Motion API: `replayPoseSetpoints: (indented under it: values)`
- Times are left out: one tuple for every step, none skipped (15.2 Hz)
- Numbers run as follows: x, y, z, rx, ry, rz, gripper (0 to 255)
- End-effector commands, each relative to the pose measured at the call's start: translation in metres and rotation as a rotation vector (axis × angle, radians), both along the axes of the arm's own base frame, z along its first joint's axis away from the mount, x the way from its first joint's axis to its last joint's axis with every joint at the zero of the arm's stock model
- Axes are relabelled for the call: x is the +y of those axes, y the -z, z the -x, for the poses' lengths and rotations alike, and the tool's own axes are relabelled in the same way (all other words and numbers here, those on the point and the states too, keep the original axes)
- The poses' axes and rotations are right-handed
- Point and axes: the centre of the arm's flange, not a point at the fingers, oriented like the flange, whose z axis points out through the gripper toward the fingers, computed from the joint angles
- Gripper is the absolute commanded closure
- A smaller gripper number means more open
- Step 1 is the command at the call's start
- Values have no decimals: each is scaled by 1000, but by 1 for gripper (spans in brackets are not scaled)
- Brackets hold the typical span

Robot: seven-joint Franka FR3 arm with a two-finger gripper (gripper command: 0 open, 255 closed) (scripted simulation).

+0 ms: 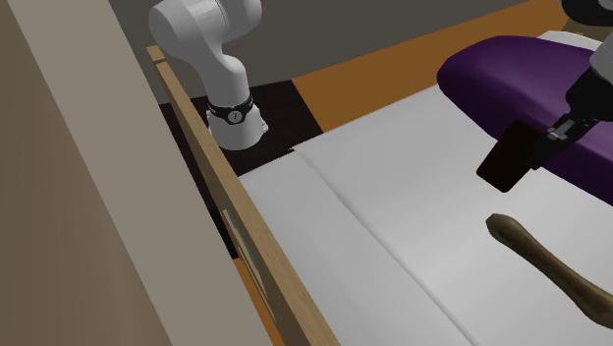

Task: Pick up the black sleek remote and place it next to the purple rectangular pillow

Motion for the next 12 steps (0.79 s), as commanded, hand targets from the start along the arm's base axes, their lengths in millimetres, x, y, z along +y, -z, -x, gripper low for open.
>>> replayPoseSetpoints:
  values:
    - [0,0,0,0,0,0,0]
    - [0,0,0,0,0,0,0]
    - [0,0,0,0,0,0,0]
    - [0,0,0,0,0,0,0]
    - [0,0,0,0,0,0,0]
    - [0,0,0,0,0,0,0]
    - [0,-13,-1,0,0,0,0]
    - [0,-26,-1,0,0,0,0]
    - [0,-40,-2,0,0,0,0]
    - [0,-50,-2,0,0,0,0]
    - [0,-50,-2,0,0,0,0]
    - [0,-50,-2,0,0,0,0]
